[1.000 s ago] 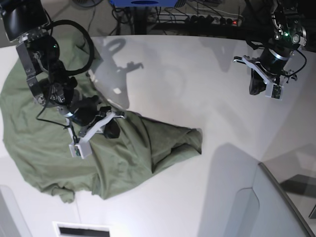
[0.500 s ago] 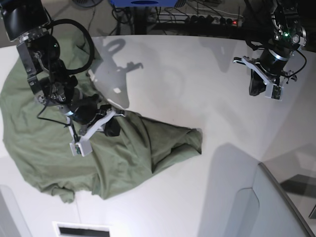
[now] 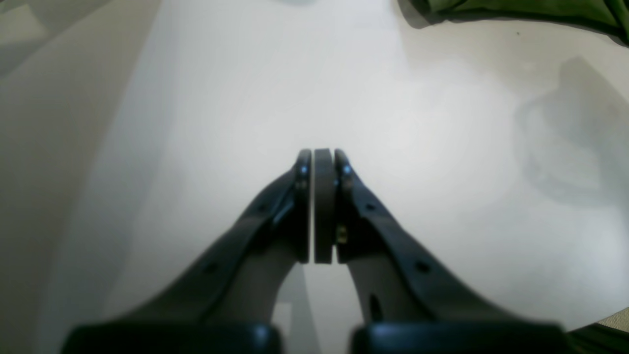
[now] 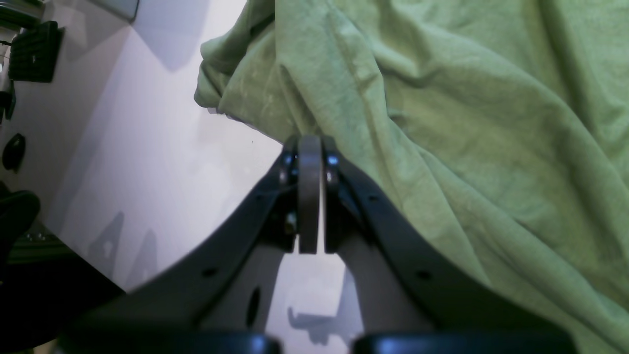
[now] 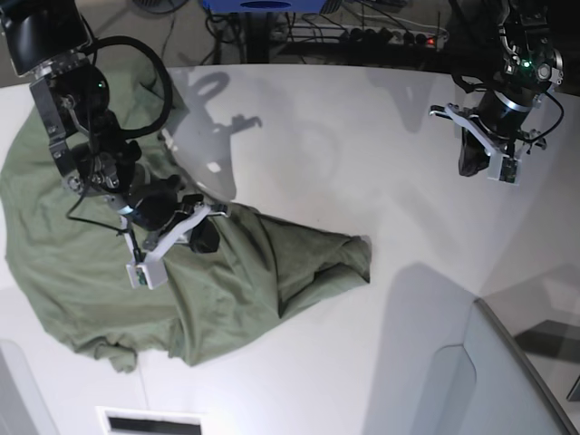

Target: Layout the t-shirt on the table in an organized manner, then fold the t-shirt properly

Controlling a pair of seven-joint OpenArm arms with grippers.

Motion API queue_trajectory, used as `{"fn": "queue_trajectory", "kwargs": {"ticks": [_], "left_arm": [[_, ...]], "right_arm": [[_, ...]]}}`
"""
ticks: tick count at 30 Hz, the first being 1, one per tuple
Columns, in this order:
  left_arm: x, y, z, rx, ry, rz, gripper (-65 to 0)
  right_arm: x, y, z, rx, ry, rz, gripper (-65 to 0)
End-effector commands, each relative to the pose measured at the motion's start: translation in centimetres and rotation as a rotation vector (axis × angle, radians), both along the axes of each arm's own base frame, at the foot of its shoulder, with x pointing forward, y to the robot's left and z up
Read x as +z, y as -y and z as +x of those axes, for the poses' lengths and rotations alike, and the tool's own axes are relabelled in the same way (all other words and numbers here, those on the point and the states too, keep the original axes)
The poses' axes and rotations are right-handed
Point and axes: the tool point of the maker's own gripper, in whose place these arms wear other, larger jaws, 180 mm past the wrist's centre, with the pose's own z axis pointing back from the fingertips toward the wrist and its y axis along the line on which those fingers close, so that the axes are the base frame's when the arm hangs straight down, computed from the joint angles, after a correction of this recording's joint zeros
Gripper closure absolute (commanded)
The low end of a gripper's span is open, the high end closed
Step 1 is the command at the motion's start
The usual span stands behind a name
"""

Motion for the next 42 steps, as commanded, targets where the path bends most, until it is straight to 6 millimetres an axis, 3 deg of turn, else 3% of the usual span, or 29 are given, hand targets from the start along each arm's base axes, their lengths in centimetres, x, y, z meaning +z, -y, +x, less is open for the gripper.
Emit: {"fn": "queue_trajectory", "kwargs": {"ticks": [1,3,7,10,14,22,34,38,40,42], "left_arm": [[1.3,-0.1,0.7,-0.008,0.047,0.007,0.0],[1.2,0.0,0.7,-0.01,0.046,0.004,0.0],[1.6,0.1,0.9,-0.014,0.058,0.006,0.0],[2.5,0.4,1.3,-0.024,0.082,0.009,0.0],[2.5,0.4,1.3,-0.025,0.084,0.008,0.0],[2.3,0.4,1.2,-0.022,0.077,0.01,0.0],[2.3,0.5,1.2,-0.022,0.075,0.004,0.0],[2.2,0.4,1.1,-0.023,0.071,0.011,0.0],[2.2,0.3,1.1,-0.024,0.069,0.014,0.0],[2.3,0.3,1.2,-0.025,0.07,0.016,0.0]], "right_arm": [[2.7,-0.7,1.3,0.009,0.082,0.031,-1.2],[3.4,-1.8,1.5,0.015,0.096,0.055,-1.2],[0.0,-0.3,1.4,-0.023,0.017,0.007,-1.4],[0.3,-0.9,1.3,-0.01,0.026,0.012,-1.4],[-1.3,-0.6,1.1,-0.031,-0.019,0.009,-1.4],[-1.3,-1.2,0.8,-0.022,-0.02,0.017,-1.4],[-0.8,-1.5,0.8,-0.019,-0.009,0.029,-1.2],[3.3,-4.6,0.5,0.026,0.033,0.145,-1.2],[4.8,-4.9,2.2,0.036,0.07,0.145,-1.4],[3.2,-3.8,3.9,0.01,0.035,0.113,-1.1]]}}
